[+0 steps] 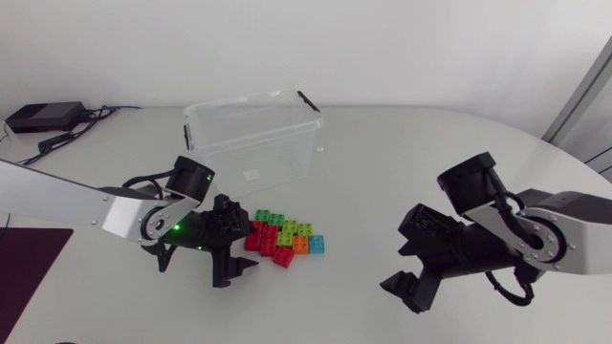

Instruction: Pick up the duplo bricks and place them in the container

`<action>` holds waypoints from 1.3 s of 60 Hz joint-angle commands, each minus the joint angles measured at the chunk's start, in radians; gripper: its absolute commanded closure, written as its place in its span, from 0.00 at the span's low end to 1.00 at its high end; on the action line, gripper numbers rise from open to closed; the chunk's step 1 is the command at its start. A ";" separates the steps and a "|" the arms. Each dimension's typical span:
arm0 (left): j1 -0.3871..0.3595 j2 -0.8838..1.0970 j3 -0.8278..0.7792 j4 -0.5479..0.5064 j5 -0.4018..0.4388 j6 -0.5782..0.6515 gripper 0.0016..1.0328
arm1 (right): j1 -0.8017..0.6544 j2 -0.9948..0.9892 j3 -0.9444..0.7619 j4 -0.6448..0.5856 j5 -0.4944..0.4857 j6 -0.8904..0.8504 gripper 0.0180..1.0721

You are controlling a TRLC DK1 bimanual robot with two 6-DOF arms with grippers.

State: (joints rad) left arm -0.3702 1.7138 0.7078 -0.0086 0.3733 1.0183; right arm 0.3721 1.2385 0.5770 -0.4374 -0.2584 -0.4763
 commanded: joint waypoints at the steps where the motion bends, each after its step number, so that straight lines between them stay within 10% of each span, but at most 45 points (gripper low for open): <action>1: -0.003 0.013 -0.027 -0.037 -0.005 0.012 0.15 | 0.007 0.024 0.020 0.009 -0.001 -0.019 0.05; 30: 0.016 -0.151 -0.082 -0.174 -0.002 0.052 0.15 | 0.048 0.076 0.044 0.023 0.001 -0.002 0.05; 41: -0.032 -0.014 0.064 -0.294 -0.042 -0.198 0.16 | 0.050 0.065 0.041 0.019 0.004 0.004 0.05; 55: -0.065 0.043 0.117 -0.312 -0.117 -0.391 0.28 | 0.065 0.098 0.067 0.031 0.008 0.011 0.05; 67: -0.085 0.069 0.124 -0.343 -0.137 -0.457 0.70 | 0.108 0.174 0.104 0.057 0.034 0.002 0.05; 78: -0.108 0.021 0.098 -0.403 -0.148 -0.440 0.77 | 0.145 0.280 0.179 0.117 0.015 -0.108 0.05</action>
State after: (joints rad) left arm -0.4629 1.7367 0.8387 -0.3500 0.2295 0.5838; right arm 0.4938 1.4689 0.7139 -0.3470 -0.2386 -0.5255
